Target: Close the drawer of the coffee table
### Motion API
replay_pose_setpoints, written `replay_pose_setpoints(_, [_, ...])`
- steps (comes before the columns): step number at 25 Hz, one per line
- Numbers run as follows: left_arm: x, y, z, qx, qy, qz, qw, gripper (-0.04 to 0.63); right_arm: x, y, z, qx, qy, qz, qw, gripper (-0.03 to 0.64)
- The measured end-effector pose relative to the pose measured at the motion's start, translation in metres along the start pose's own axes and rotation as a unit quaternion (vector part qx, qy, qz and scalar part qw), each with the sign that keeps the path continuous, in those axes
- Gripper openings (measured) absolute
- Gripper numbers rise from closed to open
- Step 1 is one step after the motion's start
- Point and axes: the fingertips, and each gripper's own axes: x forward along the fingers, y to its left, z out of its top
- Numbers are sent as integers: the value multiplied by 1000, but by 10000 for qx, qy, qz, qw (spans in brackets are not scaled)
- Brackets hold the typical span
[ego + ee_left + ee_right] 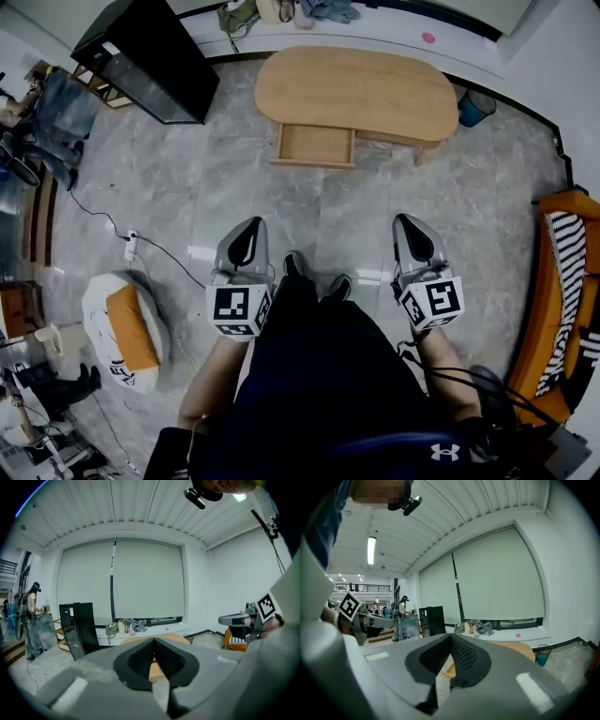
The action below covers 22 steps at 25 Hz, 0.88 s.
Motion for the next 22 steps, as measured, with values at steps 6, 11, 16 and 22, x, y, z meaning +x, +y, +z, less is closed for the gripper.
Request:
replay_pose_setpoints(6, [22,27,-3,-108,67,-34,9999,2,26,3,-9,33,185,-61,9998,2])
replay_pose_setpoints(11, [49,60,6,-74,1,-173,9998,2,62,10,-7,58,249,-185,9995,2])
replay_pose_setpoints(16, [79,107,14,-54,-10,-305,9995,2,107,19,4,20,281,-344,9990,2])
replay_pose_setpoints(22, [118,145,12,65,8,-694,9976,3,152,32,11,-86,368,-562,9977,2])
